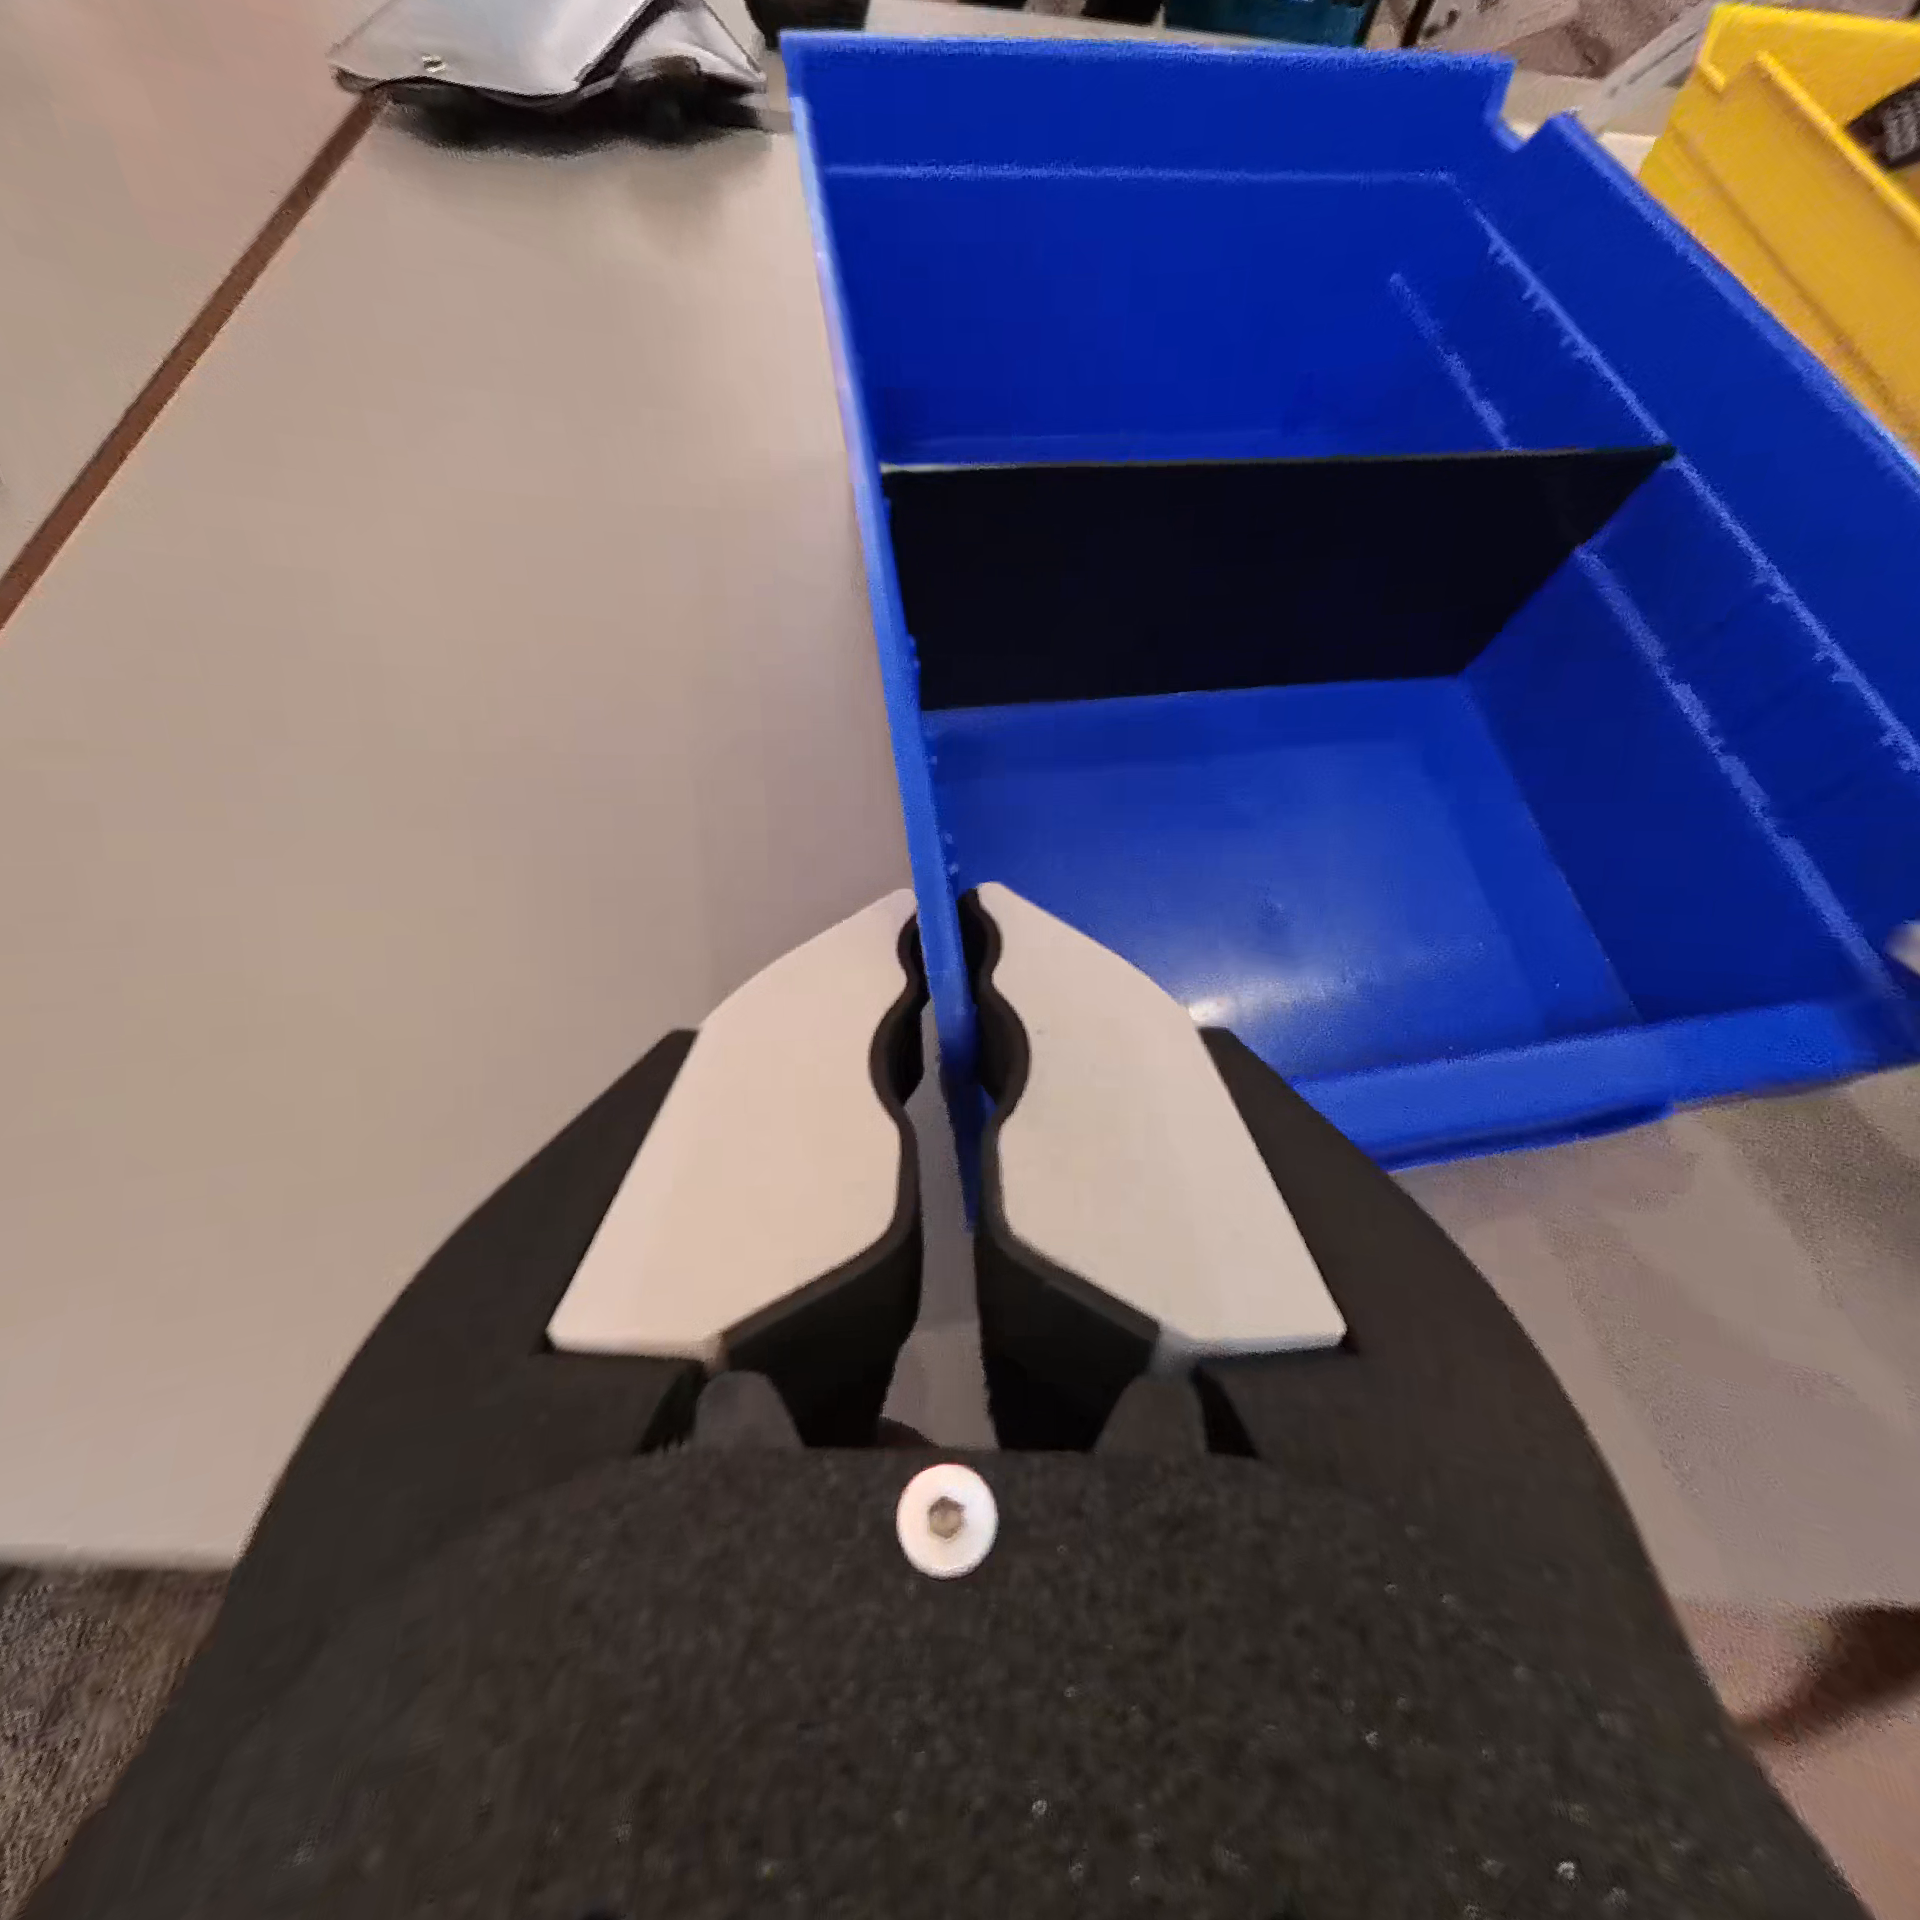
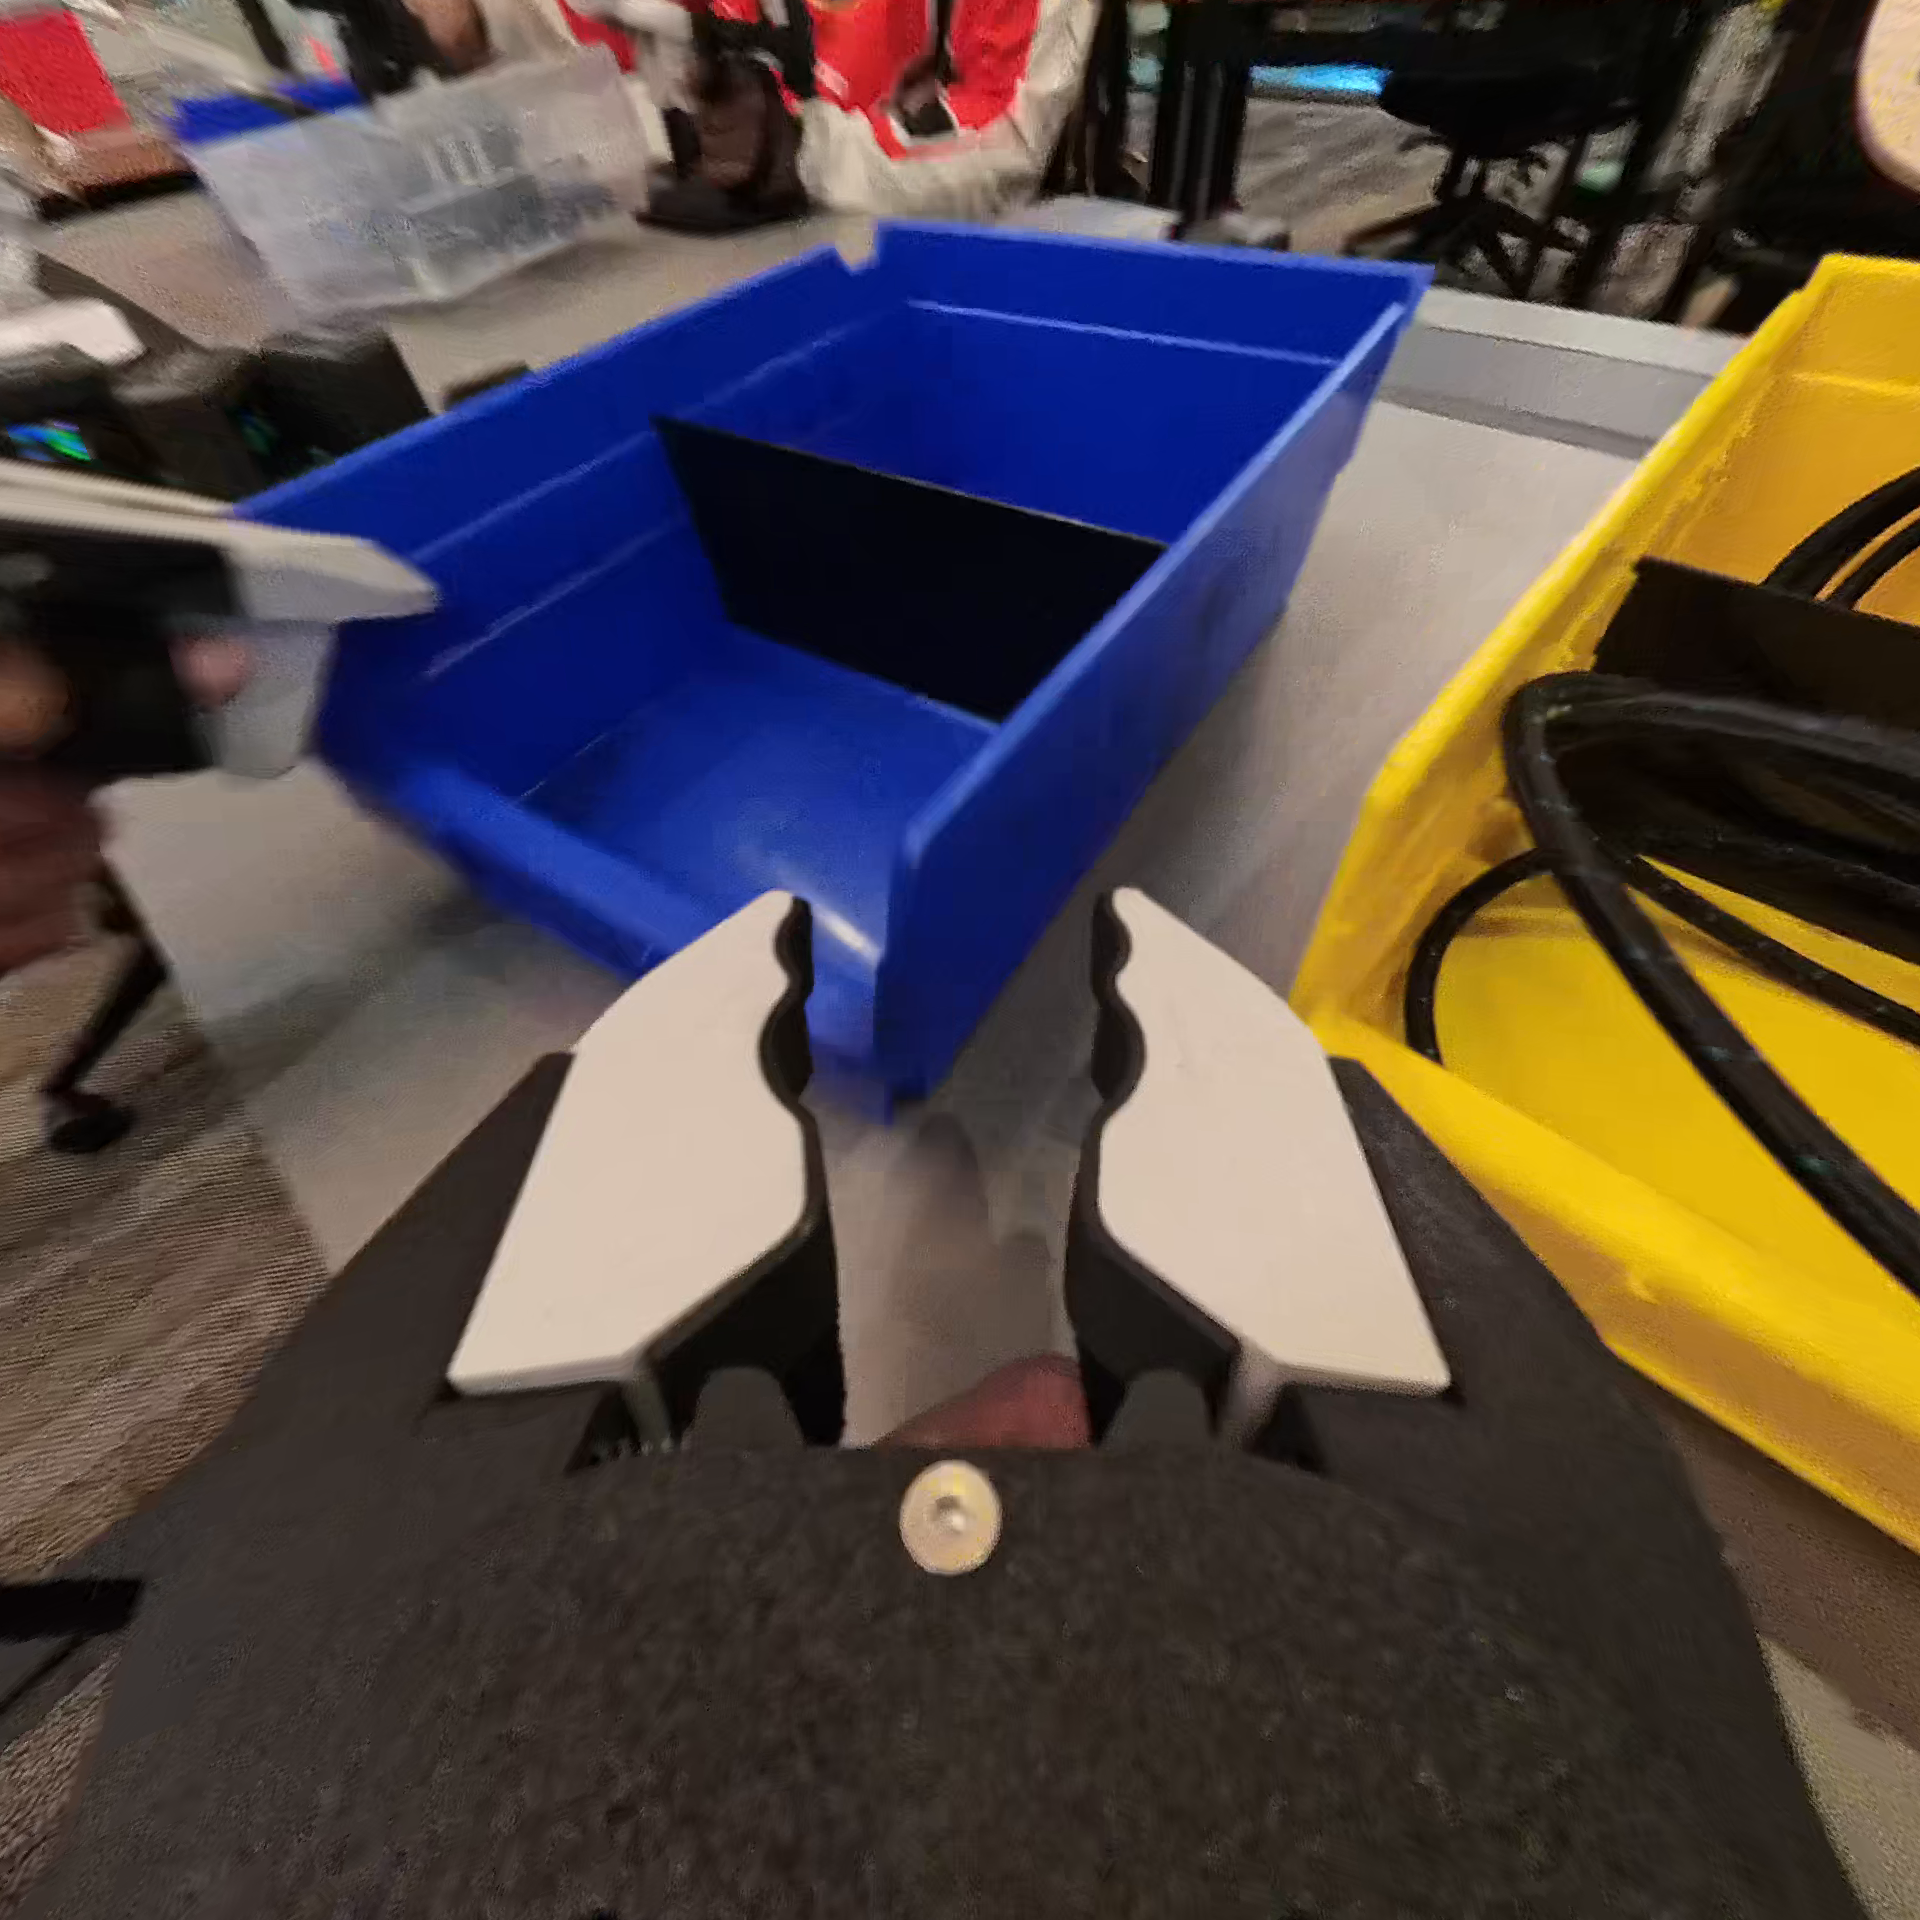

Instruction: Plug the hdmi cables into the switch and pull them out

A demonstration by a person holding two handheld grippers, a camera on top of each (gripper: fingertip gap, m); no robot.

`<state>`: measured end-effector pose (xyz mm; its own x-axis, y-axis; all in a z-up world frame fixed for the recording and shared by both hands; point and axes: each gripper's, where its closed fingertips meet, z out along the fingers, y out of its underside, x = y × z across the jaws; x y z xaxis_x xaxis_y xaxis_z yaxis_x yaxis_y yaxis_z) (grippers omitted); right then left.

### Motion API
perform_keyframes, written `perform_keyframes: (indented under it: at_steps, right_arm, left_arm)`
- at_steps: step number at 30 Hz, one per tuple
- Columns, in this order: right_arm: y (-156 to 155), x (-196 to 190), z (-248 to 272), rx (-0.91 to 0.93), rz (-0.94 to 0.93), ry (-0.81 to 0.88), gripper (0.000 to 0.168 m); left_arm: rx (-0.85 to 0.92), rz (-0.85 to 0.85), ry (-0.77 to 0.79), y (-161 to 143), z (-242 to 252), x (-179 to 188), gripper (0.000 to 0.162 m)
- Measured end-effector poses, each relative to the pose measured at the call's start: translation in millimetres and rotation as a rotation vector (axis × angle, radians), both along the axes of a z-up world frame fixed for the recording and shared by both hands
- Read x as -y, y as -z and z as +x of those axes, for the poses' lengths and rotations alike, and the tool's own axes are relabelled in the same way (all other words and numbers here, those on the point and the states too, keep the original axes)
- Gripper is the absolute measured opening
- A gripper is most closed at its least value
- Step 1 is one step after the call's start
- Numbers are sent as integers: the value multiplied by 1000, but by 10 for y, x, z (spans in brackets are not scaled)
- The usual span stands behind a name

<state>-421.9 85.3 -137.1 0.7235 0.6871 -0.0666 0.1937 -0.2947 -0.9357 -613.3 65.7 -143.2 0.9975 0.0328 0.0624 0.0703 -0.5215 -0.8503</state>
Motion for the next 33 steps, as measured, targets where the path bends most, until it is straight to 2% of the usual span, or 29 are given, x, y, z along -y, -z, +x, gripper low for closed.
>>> perform_keyframes:
  at_steps: [1,2,3,5,8,11,14,16,18,21,26,28,30,33]
  right_arm:
    - [51,-49,-33,31,-16,44,48]
    - [118,-63,-61,53,-51,66,34]
    - [150,-33,-82,44,-98,65,33]
    - [85,16,-52,5,-114,82,12]
    - [-126,137,-35,8,-2,94,6]
    - [-457,192,55,-8,118,92,4]
    - [-911,169,368,-31,228,137,5]
    - [-1198,105,749,-55,282,196,5]
    - [-1402,45,1287,-37,343,284,5]
    - [-1520,39,2293,1,356,455,5]
    - [-1492,19,4041,-3,291,717,4]
    - [-1319,-51,4568,-19,229,776,4]
    - [-1077,-189,5004,61,189,809,4]
    - [-674,-485,5433,78,102,775,4]
  left_arm:
    - [-5,5,-9,0,76,125,5]
    - [-18,7,-18,-2,136,245,5]
    - [-46,4,-36,-3,156,364,5]
    - [-108,23,-87,-42,152,578,5]
    - [-199,91,-162,-248,197,814,5]
    - [-232,222,-209,-692,315,903,4]
    - [-284,333,-187,-1192,621,785,4]
    - [-310,398,-109,-1444,978,583,4]
    - [-293,441,19,-1548,1482,319,5]
    - [-240,489,176,-1633,2465,21,5]
    - [-205,478,382,-1521,4168,-418,5]
    - [-189,438,436,-1348,4690,-621,5]
    - [-166,385,462,-1087,5100,-797,5]
    - [-160,317,453,-680,5478,-992,5]
